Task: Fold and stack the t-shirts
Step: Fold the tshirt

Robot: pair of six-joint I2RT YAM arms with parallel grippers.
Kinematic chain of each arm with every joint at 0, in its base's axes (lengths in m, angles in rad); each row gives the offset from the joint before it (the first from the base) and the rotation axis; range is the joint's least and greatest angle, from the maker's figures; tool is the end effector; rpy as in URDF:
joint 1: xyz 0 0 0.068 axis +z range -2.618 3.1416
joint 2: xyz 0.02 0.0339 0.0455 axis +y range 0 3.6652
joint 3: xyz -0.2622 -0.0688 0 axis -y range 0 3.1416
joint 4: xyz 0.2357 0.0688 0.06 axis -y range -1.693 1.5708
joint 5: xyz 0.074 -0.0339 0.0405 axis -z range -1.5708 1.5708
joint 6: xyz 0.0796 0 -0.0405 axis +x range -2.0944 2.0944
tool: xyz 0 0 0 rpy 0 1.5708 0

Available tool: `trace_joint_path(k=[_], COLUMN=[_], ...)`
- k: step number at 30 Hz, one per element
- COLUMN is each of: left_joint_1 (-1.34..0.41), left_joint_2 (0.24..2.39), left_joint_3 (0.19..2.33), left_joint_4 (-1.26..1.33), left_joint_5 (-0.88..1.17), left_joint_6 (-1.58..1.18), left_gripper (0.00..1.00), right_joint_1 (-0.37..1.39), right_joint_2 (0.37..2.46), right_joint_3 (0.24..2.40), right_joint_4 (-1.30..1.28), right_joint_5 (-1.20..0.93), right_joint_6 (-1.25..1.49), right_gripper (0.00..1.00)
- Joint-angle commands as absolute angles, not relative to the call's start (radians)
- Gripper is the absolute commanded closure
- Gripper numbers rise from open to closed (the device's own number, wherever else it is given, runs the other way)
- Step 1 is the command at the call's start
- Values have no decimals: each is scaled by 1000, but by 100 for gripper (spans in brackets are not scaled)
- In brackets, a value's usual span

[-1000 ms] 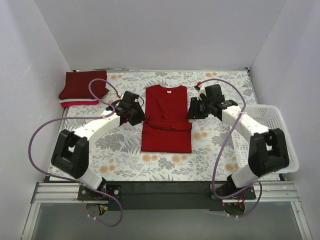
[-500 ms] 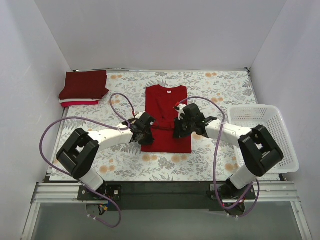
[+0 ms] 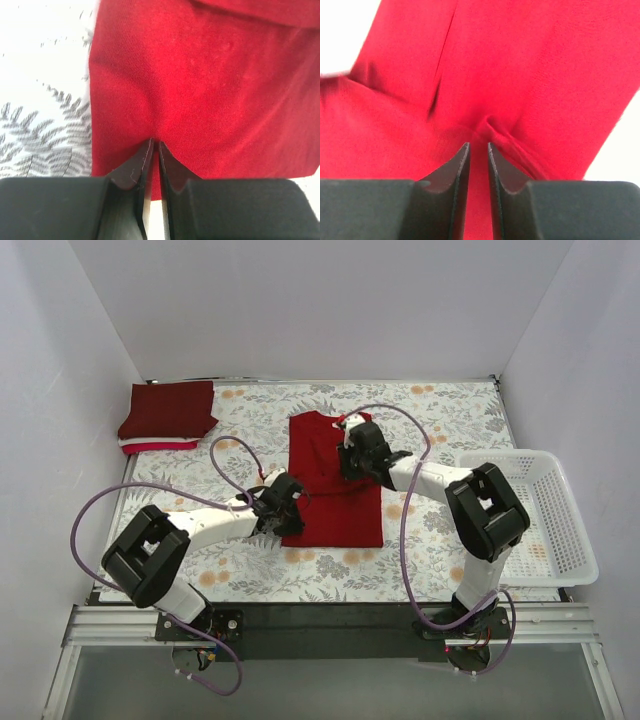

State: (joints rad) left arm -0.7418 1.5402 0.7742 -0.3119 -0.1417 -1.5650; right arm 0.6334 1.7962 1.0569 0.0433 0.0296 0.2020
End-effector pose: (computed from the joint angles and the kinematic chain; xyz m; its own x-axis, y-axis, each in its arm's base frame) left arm 0.2256 -0.1915 0.1208 -0.6233 -0.7715 -0.1272 -0.6459 0.5997 -0.4725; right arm 0.3327 0.2414 0.1561 -0.6213 -0.2074 -0.7556 -0.4580 0.8786 0.1354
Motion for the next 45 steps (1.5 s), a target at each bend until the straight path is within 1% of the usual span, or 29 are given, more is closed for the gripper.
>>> trace_joint_path(k=[1,4,5,7,8,11,13,16,22,25,29,32,33,35,36,37,39,40,42,43,45], left_joint_1=[-750,-750,-750,-750,-750,-750,-750,-750,-750,-750,-750,-750,-750,-750,-750,-750,-750,-750,-749,-746,-732], left_joint_2=[1491,1453,1445,1422,1416,1404,1397,1401,1408,1404,1402,1391,1387,1371,1367,1358,1339,1329,1287,1272,1233], left_joint_3=[704,673,661,655,653,649,647,649,649,647,646,635,631,626,623,623,633,641,656,676,693], left_joint_4=[-383,-382,-382,-382,-382,-380,-379,-379,-380,-380,-382,-384,-383,-385,-385,-388,-394,-394,-396,-396,-376], left_joint_5=[-104,-94,-91,-87,-84,-77,-78,-78,-74,-72,-63,-55,-55,-57,-57,-57,-55,-57,-72,-83,-110], left_joint_6=[-1580,-1592,-1600,-1603,-1606,-1605,-1605,-1605,-1606,-1606,-1605,-1612,-1614,-1620,-1621,-1624,-1637,-1641,-1646,-1647,-1646], left_gripper=[92,92,92,92,92,91,91,91,91,91,91,91,91,91,91,91,91,91,90,89,86], right_joint_1=[586,568,569,569,571,601,630,692,727,727,724,695,681,632,617,603,566,555,517,503,466], right_joint_2=[1816,1810,1803,1766,1734,1668,1634,1606,1677,1712,1778,1836,1848,1885,1894,1904,1895,1870,1838,1806,1770], right_joint_3=[1238,1295,1293,1237,1206,1077,963,878,850,876,977,1112,1190,1259,1326,1347,1368,1352,1307,1242,1166], right_joint_4=[135,132,123,123,124,136,189,230,288,305,304,304,304,304,298,287,249,241,235,235,239], right_joint_5=[149,97,24,-87,-188,-311,-319,-301,-246,-183,-72,24,38,19,6,-53,-99,-173,-280,-392,-484], right_joint_6=[104,91,91,110,121,143,156,160,140,123,48,3,3,20,32,58,86,103,172,199,271], right_gripper=[73,71,71,70,69,69,70,70,71,71,71,71,71,70,69,69,68,67,67,67,66])
